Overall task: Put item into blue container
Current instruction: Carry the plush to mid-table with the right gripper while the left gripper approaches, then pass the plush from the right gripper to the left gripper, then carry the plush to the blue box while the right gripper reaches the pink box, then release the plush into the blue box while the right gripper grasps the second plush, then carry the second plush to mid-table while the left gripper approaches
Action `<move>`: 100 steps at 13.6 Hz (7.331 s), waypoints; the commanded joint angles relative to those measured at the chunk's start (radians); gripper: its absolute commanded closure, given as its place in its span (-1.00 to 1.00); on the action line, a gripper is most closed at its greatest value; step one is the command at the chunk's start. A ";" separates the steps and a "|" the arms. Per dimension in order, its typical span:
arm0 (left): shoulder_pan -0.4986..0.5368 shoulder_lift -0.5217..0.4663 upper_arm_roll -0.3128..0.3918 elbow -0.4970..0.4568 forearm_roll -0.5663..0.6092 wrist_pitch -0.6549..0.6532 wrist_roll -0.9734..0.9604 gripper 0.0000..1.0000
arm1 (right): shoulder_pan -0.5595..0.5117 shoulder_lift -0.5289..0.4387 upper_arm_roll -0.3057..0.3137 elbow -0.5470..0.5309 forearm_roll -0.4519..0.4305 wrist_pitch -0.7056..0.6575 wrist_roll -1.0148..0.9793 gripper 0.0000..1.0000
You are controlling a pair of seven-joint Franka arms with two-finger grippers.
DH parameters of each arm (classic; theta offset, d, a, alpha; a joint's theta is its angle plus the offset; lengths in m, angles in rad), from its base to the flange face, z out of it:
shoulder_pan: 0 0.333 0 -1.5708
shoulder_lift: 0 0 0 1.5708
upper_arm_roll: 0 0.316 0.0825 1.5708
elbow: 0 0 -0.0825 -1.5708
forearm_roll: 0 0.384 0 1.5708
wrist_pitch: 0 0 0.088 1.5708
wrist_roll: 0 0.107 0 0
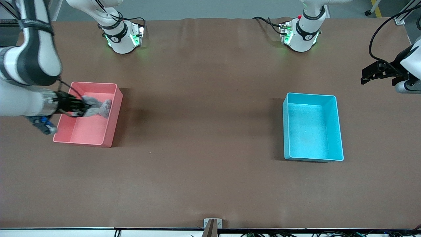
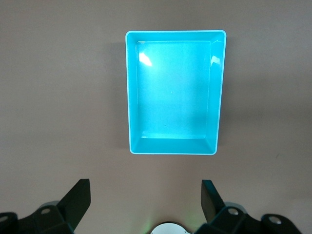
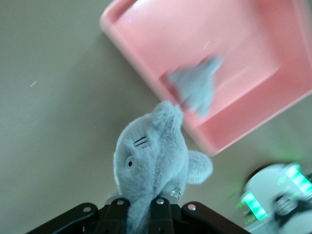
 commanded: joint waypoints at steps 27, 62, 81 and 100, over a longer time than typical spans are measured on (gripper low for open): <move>-0.317 0.428 -0.216 -0.218 -0.142 0.635 -1.358 -1.00 | 0.667 0.427 -0.014 0.079 0.087 0.765 0.881 -1.00; -0.410 0.421 -0.198 -0.128 0.119 0.609 -1.558 1.00 | -0.261 0.050 -0.031 -0.571 0.297 0.573 -0.281 -1.00; 0.066 0.482 -0.195 -0.230 0.106 0.325 -0.755 -1.00 | -0.283 0.091 -0.035 -0.499 0.222 0.515 -0.481 0.92; 0.048 0.361 -0.339 0.095 0.099 0.104 -0.758 -1.00 | 0.349 0.074 -0.031 -0.129 0.205 0.430 0.608 0.92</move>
